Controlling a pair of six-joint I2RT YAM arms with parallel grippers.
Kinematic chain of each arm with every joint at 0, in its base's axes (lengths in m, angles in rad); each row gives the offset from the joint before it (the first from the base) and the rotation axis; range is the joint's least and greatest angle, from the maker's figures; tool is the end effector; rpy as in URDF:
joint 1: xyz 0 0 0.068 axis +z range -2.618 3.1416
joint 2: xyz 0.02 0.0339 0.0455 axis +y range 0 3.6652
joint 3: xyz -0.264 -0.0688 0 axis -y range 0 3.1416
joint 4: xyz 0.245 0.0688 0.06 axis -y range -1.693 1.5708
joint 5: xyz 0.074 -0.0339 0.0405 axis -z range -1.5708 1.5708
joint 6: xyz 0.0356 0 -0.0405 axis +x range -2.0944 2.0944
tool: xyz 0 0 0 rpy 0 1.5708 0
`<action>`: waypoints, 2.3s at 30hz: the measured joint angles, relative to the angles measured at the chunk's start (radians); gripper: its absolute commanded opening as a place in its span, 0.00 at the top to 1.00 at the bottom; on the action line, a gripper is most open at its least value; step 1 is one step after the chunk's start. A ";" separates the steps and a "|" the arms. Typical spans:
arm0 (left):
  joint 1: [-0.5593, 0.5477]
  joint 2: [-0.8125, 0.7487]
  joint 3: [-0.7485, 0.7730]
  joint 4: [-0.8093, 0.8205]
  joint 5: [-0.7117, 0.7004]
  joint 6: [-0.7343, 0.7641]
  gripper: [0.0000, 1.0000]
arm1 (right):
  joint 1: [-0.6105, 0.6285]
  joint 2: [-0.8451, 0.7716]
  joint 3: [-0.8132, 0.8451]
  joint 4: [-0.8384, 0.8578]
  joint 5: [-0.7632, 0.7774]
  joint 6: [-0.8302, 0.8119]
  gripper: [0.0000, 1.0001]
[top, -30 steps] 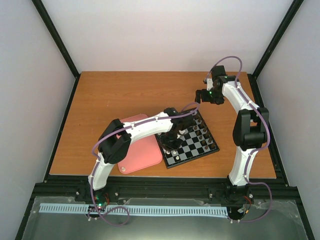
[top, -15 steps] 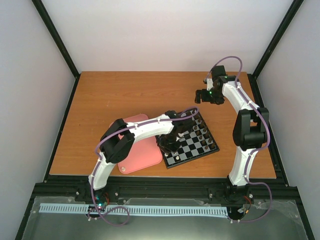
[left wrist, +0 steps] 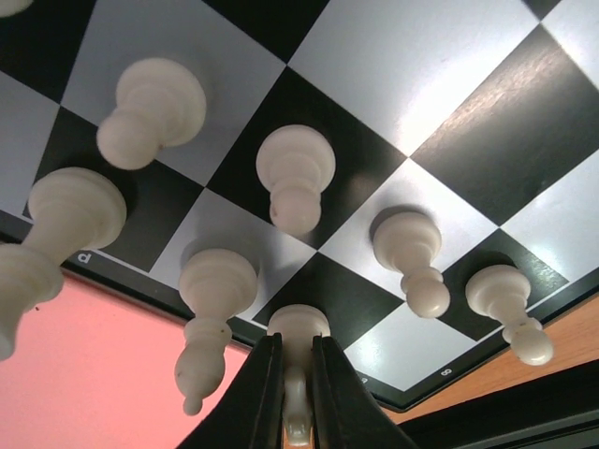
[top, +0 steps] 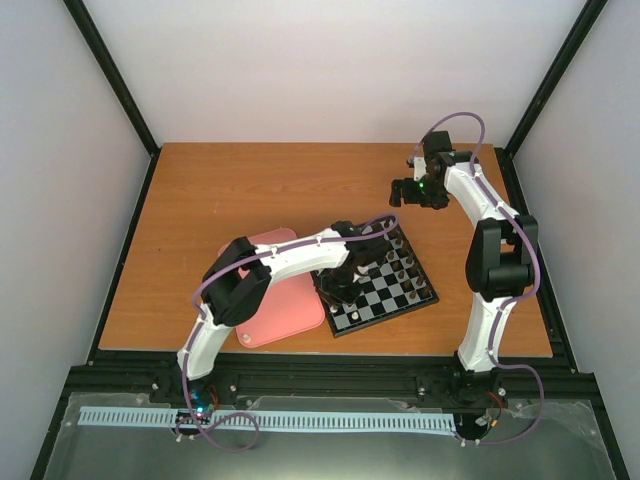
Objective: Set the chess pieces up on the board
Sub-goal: Place the chess piece on the chessboard, then pick up the chess piece from the storage box.
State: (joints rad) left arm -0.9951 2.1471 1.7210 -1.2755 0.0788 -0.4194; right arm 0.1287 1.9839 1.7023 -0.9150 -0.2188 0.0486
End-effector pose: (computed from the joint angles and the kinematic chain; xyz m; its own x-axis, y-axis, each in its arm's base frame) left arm 0.2140 -0.3349 0.1797 -0.8312 0.5351 0.1509 0.5388 0.8422 -0.0182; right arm 0.4133 0.0613 0.2436 -0.9319 -0.0728 -0.3553 -0.1589 0.9626 0.2196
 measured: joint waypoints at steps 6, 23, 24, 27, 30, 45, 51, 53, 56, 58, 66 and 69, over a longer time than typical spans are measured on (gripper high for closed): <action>0.000 0.010 0.015 -0.003 0.005 0.005 0.99 | -0.003 0.000 0.000 0.000 -0.002 0.000 0.00; 0.000 0.018 0.015 0.006 0.022 0.021 0.74 | -0.004 0.000 0.000 0.000 -0.003 0.000 0.00; 0.000 0.018 0.015 0.006 0.022 0.022 0.73 | -0.004 0.000 0.000 0.000 -0.003 0.000 0.00; 0.000 0.017 0.015 0.003 0.020 0.023 0.68 | -0.004 0.000 0.000 0.000 -0.003 0.000 0.00; 0.000 0.009 0.015 -0.011 0.011 0.023 0.60 | -0.004 0.000 0.000 0.000 -0.005 0.000 0.00; 0.116 -0.518 -0.251 -0.095 -0.066 -0.090 0.02 | -0.005 0.006 0.002 0.000 -0.015 0.000 0.00; 0.312 -0.718 -0.610 -0.046 -0.064 -0.200 0.07 | -0.005 0.011 0.002 0.000 -0.022 0.000 0.00; 0.331 -0.751 -0.681 -0.018 -0.044 -0.222 0.11 | -0.005 0.011 0.002 0.000 -0.025 0.000 0.00; 0.339 -0.769 -0.767 0.033 0.000 -0.248 0.17 | -0.005 0.011 0.002 0.000 -0.025 0.000 0.00; 0.340 -0.769 -0.817 0.067 0.026 -0.264 0.22 | -0.005 0.011 0.002 0.000 -0.025 0.000 0.00; 0.341 -0.802 -0.924 0.138 0.085 -0.308 0.38 | -0.005 0.010 -0.018 0.003 -0.025 0.000 0.00; 0.341 -0.803 -0.950 0.165 0.097 -0.321 0.48 | -0.005 0.010 -0.024 0.003 -0.025 0.000 0.00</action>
State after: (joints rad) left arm -0.6540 1.3437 0.7708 -1.1107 0.1761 -0.7403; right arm 0.1242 1.9942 1.6787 -0.9119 -0.2440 0.0490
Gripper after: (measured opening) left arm 0.598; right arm 1.000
